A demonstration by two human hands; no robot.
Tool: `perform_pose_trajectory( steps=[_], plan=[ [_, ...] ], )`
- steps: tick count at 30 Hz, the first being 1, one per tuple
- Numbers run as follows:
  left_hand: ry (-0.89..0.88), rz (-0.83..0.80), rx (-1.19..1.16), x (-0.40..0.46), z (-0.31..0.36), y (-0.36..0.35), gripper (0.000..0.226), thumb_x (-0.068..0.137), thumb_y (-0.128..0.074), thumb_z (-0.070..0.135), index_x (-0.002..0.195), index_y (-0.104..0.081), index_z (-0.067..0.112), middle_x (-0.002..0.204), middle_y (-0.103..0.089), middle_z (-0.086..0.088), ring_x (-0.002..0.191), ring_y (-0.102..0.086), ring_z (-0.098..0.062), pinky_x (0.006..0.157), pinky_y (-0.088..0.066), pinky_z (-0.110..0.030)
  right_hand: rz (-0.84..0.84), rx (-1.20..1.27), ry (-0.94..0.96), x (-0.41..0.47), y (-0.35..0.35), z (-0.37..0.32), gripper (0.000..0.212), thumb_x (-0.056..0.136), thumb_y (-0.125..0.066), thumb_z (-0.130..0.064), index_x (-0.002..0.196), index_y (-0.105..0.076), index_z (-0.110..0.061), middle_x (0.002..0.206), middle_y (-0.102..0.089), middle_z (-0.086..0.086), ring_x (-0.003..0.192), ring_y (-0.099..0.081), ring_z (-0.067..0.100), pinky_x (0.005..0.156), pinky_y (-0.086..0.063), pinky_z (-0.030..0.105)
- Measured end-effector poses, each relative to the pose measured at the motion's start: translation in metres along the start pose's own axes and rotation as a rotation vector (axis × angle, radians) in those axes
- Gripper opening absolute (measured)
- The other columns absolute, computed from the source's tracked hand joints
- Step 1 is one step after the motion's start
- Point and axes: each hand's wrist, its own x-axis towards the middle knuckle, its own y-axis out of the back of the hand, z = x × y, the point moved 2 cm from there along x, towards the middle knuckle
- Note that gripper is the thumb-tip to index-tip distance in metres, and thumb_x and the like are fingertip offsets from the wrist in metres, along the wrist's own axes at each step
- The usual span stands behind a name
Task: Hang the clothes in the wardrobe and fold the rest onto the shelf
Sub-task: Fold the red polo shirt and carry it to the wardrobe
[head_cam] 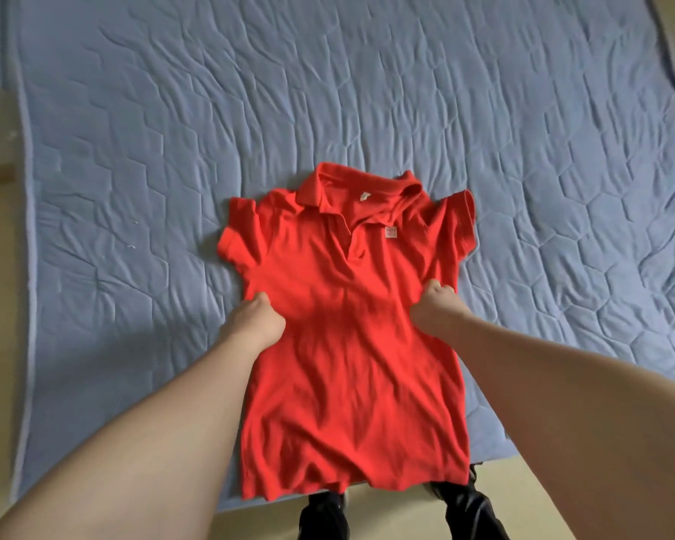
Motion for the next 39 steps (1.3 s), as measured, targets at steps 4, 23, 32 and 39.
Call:
perform_pose_trajectory(
  steps=[4,23,32,39],
  plan=[
    [-0.144,0.162,-0.064,0.052,0.054,0.046,0.038,0.090,-0.044,0.022,0.127,-0.048,0.013,0.134,-0.051,-0.017,0.123,-0.049,-0.036,0.102,-0.041,-0.040,0.126,0.042,0.110,0.048,0.040,-0.044,0.039,0.089,-0.040,-0.016,0.126,-0.040,-0.003,0.134,-0.041,0.019,0.124,-0.042,0.040,0.103,-0.037,0.044],
    [-0.066,0.394,-0.389,0.180,0.179,0.119,0.037,0.089,-0.042,0.012,0.124,-0.053,0.006,0.124,-0.059,-0.015,0.106,-0.062,-0.036,0.086,-0.053,-0.040,-0.266,0.927,0.047,0.183,0.128,-0.128,0.019,0.101,-0.042,-0.016,0.085,-0.048,-0.008,0.073,-0.052,0.007,0.052,-0.061,0.018,0.051,-0.052,0.027],
    [0.072,0.498,-0.470,0.153,0.075,0.084,0.047,0.086,-0.053,0.024,0.130,-0.048,0.008,0.134,-0.047,-0.021,0.125,-0.044,-0.038,0.104,-0.035,-0.043,0.496,0.319,-0.269,0.173,0.079,-0.066,0.057,0.081,-0.054,-0.036,0.133,-0.042,-0.015,0.139,-0.036,0.012,0.128,-0.035,0.033,0.107,-0.026,0.045],
    [0.603,0.472,-0.688,0.150,-0.001,0.052,0.058,0.086,-0.058,0.037,0.129,-0.048,-0.001,0.135,-0.048,-0.026,0.126,-0.045,-0.041,0.104,-0.036,-0.047,0.547,0.352,-0.466,0.159,0.052,-0.036,0.060,0.082,-0.054,-0.043,0.128,-0.041,-0.008,0.135,-0.035,0.016,0.127,-0.031,0.033,0.107,-0.022,0.044]
  ],
)
